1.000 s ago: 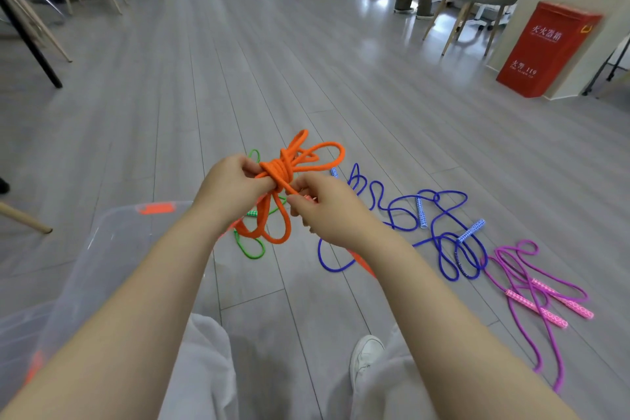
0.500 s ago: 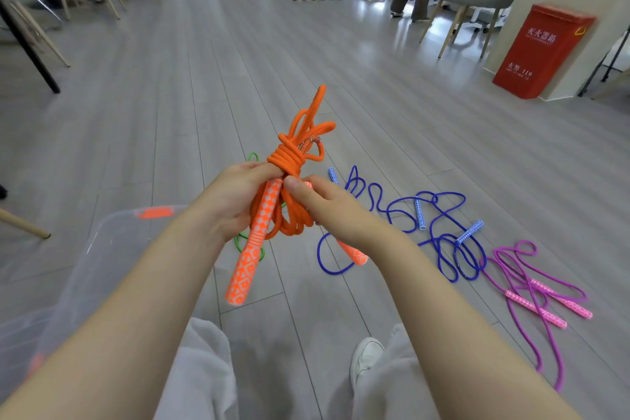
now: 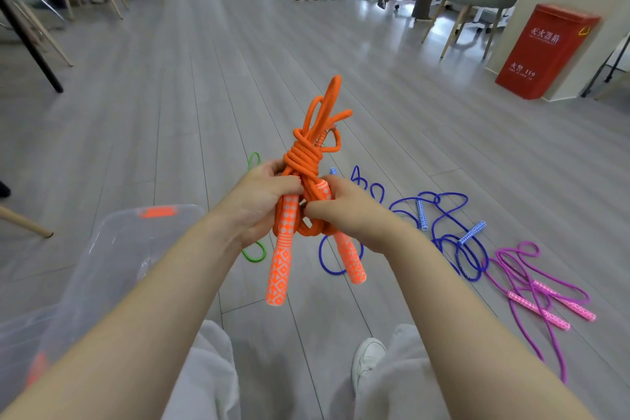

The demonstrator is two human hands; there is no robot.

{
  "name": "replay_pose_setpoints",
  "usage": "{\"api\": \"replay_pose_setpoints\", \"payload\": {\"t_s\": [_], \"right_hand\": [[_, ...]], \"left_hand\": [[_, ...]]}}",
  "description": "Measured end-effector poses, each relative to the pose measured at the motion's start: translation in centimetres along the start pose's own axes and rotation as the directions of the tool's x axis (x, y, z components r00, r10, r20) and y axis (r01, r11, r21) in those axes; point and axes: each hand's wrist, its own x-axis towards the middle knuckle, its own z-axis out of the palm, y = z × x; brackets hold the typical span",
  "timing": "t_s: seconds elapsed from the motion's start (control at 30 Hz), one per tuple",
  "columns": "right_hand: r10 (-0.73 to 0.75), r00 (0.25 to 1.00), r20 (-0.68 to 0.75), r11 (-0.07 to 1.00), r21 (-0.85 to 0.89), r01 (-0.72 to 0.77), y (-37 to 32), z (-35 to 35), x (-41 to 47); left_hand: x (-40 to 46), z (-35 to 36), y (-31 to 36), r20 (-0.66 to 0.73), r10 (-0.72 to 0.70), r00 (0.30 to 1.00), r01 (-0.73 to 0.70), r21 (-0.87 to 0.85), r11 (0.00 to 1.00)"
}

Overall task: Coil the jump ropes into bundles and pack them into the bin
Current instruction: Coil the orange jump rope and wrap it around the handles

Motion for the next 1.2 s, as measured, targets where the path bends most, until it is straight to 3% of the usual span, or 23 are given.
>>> {"api": "replay_pose_setpoints", "payload": {"t_s": [0.4,0.77,0.93,1.2], "right_hand": [[0.043,0.992,0.117,0.991,0.121,-0.057,0.4,-0.1,-0.1],[0.047,0.998,-0.041,0.998,0.047,-0.045,0.7,-0.2,0.4],[0.085,0.995,-0.044,0.995,0.048,-0.083,1.4,-0.8,0.7],[0.044,0.999,0.013,0.992,0.121,-0.046,2.0,-2.0,0.5]], "left_hand": [[-0.1,0.9,-0.5,0.025,-0.043,0.999,0.044,-0.049,0.998],[0.1,0.5,-0.4,-0.006,-0.030,1.000,0.030,0.053,0.998],[0.3,-0.1,-1.2,-0.011,0.028,1.000,-0.024,0.268,0.963],[0.1,-0.5,-1.0,-0.001,0.023,1.000,-0.021,0.376,0.926]]}}
